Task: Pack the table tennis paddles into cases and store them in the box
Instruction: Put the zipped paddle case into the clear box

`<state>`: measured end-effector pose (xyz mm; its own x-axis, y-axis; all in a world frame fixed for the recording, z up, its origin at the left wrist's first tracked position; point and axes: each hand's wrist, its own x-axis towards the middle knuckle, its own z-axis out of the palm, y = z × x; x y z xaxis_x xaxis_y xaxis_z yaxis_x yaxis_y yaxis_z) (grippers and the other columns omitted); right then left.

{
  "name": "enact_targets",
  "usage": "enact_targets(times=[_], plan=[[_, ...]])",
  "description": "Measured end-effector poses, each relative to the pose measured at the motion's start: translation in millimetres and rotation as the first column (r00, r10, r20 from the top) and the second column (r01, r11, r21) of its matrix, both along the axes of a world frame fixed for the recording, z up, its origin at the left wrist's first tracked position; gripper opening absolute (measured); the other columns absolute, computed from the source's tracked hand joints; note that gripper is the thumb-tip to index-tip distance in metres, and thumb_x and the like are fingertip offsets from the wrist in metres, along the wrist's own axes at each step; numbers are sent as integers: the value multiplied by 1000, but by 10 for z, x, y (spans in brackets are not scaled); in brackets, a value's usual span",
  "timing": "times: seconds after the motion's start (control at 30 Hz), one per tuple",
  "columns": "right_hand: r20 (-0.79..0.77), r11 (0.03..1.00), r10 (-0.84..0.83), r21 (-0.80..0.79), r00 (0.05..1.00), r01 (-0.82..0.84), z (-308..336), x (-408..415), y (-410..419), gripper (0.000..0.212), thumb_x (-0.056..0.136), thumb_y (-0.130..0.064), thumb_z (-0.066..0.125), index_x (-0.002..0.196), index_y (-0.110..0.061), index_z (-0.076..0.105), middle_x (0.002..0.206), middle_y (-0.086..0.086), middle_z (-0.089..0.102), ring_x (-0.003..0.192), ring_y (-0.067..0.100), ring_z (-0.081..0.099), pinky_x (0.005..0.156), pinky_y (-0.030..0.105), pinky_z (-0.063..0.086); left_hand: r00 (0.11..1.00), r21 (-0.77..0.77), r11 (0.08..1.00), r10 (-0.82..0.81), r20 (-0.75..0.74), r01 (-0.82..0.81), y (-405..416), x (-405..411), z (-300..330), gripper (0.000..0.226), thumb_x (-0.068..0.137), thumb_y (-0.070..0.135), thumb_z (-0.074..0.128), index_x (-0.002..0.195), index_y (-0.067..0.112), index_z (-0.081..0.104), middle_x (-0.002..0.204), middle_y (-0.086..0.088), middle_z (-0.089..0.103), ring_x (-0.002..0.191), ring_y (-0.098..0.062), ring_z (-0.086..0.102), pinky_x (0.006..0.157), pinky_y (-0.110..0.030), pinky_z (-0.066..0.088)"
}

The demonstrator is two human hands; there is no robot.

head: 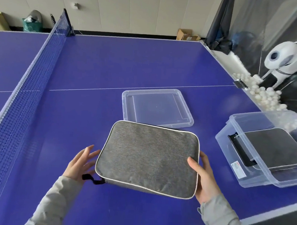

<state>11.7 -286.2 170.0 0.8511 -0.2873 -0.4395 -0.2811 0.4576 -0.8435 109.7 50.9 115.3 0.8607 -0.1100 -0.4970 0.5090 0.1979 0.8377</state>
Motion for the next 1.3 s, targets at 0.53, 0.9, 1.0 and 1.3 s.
enact_targets(times=[0.53,0.9,1.0,1.3], plan=[[2,966,26,-258,1000,-25,319,-427,-942,48,66,-30,73,113,-26,62,105,4,72,96,18,69,78,32,51,977,84,984,-165,137,155,-1037,-458,379,65,51,7,88,103,36,64,88,-5,73,73,-16,70,53,-28,54],[57,914,-36,-401,998,57,409,-1257,-2164,42,63,-39,75,103,-31,66,106,-4,70,104,16,65,89,38,51,974,47,997,-63,220,54,-2352,-1442,509,50,66,3,74,108,28,61,89,-6,71,72,-14,71,56,-22,55],[62,908,-23,-415,998,47,426,-1484,-2565,54,53,-53,82,101,-33,67,102,-8,71,102,14,65,89,38,51,978,33,998,-51,202,45,-2755,-1705,452,49,70,-3,72,108,26,61,90,-8,71,72,-13,71,55,-22,55],[63,893,-41,-445,997,65,451,-1824,-3559,39,59,-46,76,97,-38,68,101,-13,70,96,5,65,84,33,51,978,29,997,-76,193,72,-3730,-2035,449,52,67,0,77,108,28,60,86,-2,74,72,-13,70,57,-26,57]])
